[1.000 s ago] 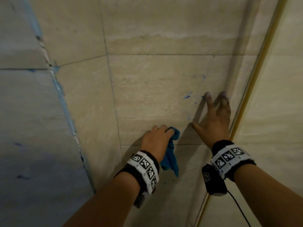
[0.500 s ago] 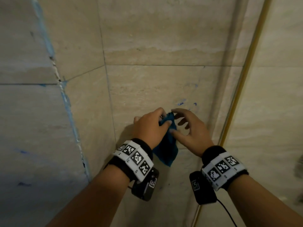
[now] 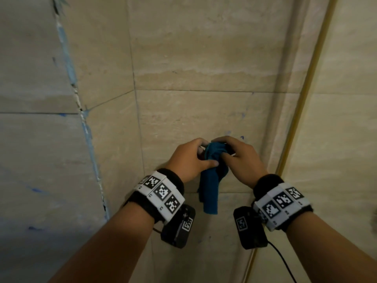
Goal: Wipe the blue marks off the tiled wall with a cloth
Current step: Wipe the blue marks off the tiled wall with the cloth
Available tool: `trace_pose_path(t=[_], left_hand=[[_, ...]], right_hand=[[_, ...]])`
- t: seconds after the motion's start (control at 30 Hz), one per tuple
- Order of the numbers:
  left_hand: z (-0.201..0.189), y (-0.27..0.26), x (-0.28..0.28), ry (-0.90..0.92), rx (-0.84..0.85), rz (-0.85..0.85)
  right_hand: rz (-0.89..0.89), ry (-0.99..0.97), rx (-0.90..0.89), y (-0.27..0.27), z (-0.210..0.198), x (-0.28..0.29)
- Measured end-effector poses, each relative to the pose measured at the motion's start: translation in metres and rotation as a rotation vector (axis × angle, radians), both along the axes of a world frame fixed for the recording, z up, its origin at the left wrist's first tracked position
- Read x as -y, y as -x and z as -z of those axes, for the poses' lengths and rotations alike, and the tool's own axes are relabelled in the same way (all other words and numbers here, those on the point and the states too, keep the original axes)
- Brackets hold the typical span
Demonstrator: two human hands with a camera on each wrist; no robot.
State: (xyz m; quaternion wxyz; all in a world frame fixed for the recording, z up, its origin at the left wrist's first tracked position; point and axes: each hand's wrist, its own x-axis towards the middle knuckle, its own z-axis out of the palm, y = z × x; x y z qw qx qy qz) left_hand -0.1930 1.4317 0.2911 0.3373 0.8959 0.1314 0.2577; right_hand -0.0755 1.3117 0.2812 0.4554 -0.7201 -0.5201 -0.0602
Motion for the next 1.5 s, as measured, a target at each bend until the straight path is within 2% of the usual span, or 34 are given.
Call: trace_pose_path(t=[0.2,0.33,0.47,0.57,0.73,0.9,1.03,1.17,1.23,1.33,1.5], left_hand=[[-0.003,0.007,-0.007,-0.146,-0.02,-0.051],[-0.005,0.007,-0.004,-0.197,0.008,-0.066],[-0.007,0.007,-0.004,-0.115,0.059,-0.083],[-0.009,0.007,-0.002,-0.071,0.101,-0.069],[-0.012,0.005,0.003,-0.008,0.123,-0.027],[-0.014,0.002,0.008,-0.021,0.127,0.035],[-0.013,-0.001,0.006,-0.155,0.156,-0.033],[-0.01,-0.003,-0.004,-0.584,0.257,-0.335],[-0.009,-0.008,-0.008,-0.741,0.255,-0.416],[-0.005,-0.021,-0.016,-0.856,0.123,-0.486],[-0.001,-0.029,-0.03,-0.851,-0.164,-0.476]], right_hand=[[0.127,-0.059,-0.092,-0.013,0.001,0.005],[0.223,-0.019,0.061,-0.008,-0.003,0.005],[0.128,-0.052,-0.057,0.005,-0.013,0.005],[-0.024,-0.065,-0.196,0.014,-0.017,0.003],[-0.16,0.103,-0.132,0.017,-0.014,-0.001],[-0.067,-0.013,-0.099,0.015,-0.009,-0.001],[0.053,-0.122,-0.073,0.01,-0.008,0.001],[0.198,-0.212,-0.111,0.004,-0.011,0.005],[0.265,-0.297,-0.103,0.001,-0.015,0.008],[0.356,-0.424,-0.103,-0.006,-0.023,0.012],[0.525,-0.636,-0.105,-0.031,-0.041,0.006]])
